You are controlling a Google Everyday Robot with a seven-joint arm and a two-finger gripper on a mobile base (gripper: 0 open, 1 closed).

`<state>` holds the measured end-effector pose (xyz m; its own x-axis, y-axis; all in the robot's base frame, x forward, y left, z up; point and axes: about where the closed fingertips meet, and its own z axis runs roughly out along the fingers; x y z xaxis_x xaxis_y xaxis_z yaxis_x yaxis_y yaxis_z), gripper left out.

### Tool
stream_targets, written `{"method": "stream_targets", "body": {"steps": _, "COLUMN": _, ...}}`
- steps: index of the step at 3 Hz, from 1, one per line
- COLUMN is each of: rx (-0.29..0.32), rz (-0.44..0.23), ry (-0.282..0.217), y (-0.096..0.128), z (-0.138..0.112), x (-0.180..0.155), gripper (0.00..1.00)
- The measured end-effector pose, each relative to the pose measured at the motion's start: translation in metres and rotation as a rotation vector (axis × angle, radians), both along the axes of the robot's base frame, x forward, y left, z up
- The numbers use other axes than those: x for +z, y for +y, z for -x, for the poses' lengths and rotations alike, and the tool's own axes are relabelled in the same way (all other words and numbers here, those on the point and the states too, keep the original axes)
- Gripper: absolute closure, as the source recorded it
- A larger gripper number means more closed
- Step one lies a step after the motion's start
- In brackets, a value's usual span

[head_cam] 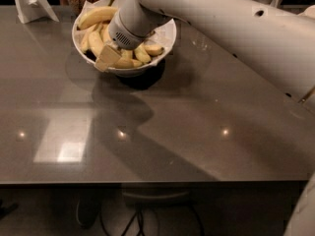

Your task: Pick banana from white bowl

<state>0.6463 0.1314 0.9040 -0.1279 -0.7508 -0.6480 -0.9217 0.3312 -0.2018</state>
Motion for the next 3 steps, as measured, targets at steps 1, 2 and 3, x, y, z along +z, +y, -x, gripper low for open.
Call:
{"method": "stream_targets", "body": {"steps": 1, "rx": -0.01, "rz": 0.009, "ry": 0.006, "y": 0.0025, "z": -0.0058, "x": -0.0025, "gripper": 0.4}}
{"method": "stream_targets", "body": {"steps": 2, "rx": -0.014, "rz": 0.01, "ry": 0.008, "y": 0.0031, "z": -0.0068, "x": -0.0009, "gripper": 0.59}}
{"method": "stream_targets", "body": {"steps": 3, "rx": -0.014, "rz": 0.01, "ry": 0.008, "y": 0.0032, "z": -0.0051, "x": 0.0012, "gripper": 0.82}}
